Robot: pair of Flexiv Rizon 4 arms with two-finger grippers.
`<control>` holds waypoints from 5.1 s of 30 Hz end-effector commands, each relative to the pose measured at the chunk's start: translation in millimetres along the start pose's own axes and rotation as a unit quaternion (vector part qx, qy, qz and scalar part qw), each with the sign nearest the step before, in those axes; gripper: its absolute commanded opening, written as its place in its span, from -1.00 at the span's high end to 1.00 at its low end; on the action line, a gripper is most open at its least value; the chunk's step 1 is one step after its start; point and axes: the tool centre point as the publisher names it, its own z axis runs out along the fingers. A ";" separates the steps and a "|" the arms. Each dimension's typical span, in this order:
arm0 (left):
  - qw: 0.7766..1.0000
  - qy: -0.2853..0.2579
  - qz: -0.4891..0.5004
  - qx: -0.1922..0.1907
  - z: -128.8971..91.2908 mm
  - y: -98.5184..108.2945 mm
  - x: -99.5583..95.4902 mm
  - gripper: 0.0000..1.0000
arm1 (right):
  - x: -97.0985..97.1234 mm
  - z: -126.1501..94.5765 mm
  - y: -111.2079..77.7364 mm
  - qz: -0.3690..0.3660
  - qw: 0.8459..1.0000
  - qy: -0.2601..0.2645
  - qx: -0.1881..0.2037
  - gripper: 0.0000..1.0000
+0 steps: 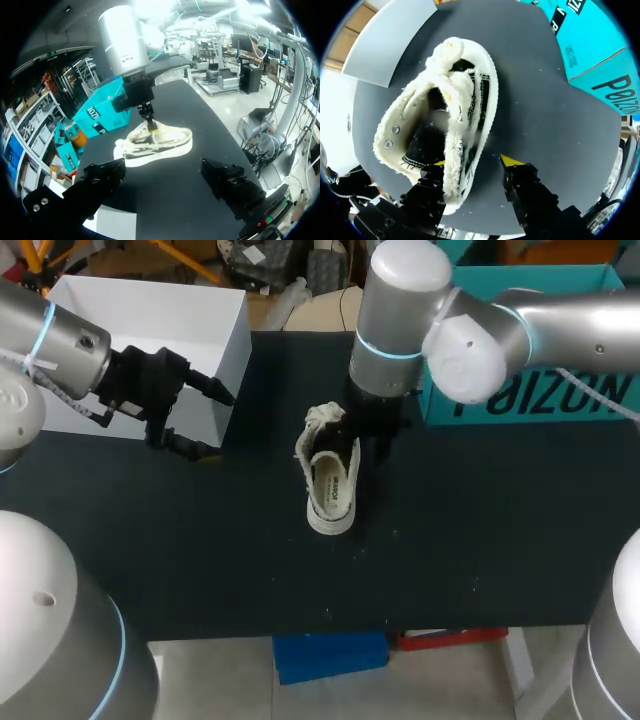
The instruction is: Take the shoe out of the shoebox, open the shoe tongue, remove and reinsert the insole, then place the shoe into the shoebox
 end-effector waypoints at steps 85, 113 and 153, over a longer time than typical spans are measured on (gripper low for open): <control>1.000 -0.003 0.001 0.000 1.0 0.2 1.1 -1.00 | -294.2 -279.8 281.2 -0.633 0.756 -0.154 0.066 1.00; 1.000 -0.003 0.001 0.000 1.0 0.2 1.1 -1.00 | -379.0 -167.5 345.5 -0.593 0.794 -0.130 0.034 1.00; 1.000 -0.003 0.001 0.000 1.0 0.2 1.1 -1.00 | -385.1 -59.8 332.0 -0.596 0.798 -0.069 0.044 1.00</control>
